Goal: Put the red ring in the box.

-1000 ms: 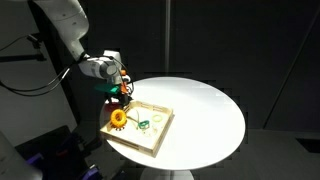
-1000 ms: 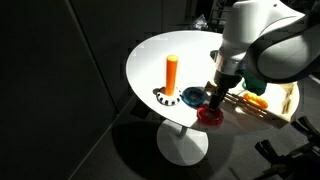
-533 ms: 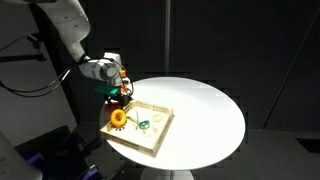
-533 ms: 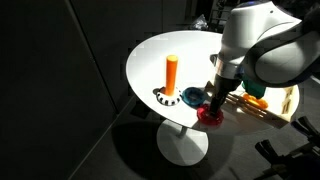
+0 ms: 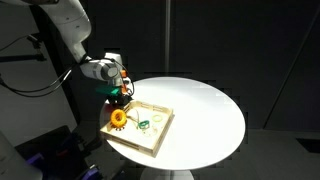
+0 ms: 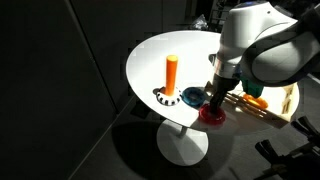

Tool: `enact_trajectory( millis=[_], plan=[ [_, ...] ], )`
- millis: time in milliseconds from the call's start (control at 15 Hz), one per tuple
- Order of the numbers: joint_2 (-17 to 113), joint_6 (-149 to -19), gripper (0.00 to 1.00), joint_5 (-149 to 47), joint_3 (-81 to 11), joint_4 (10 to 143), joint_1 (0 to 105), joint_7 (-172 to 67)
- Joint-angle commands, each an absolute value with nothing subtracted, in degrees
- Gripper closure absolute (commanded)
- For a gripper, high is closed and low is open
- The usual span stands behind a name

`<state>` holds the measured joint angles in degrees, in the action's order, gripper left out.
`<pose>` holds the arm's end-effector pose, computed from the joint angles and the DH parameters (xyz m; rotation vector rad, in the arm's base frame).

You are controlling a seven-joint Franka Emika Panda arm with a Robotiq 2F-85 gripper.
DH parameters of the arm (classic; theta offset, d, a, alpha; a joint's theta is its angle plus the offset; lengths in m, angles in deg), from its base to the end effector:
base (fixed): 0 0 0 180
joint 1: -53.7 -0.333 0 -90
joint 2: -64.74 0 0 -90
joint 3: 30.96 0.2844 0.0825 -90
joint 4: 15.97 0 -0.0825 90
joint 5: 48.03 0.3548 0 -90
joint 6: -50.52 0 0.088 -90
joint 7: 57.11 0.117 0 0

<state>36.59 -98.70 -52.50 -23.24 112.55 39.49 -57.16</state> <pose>0.4578 0.1913 0.1266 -3.0547 -0.6853 0.1988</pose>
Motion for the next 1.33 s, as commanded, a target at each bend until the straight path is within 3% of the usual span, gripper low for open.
enact_trajectory(
  millis=[0, 67, 133, 1267],
  plan=[
    [38.90, -97.81, 0.92, -53.48, -23.51, 112.31, 39.38, -56.09],
    [44.03, -101.34, 0.91, -52.64, -23.50, 119.95, 38.48, -52.53],
    [41.40, -97.32, 0.90, -53.54, -23.67, 113.54, 39.30, -55.05],
    [62.39, -90.28, 0.90, -55.68, -26.73, 124.99, 45.18, -53.70]
  ],
)
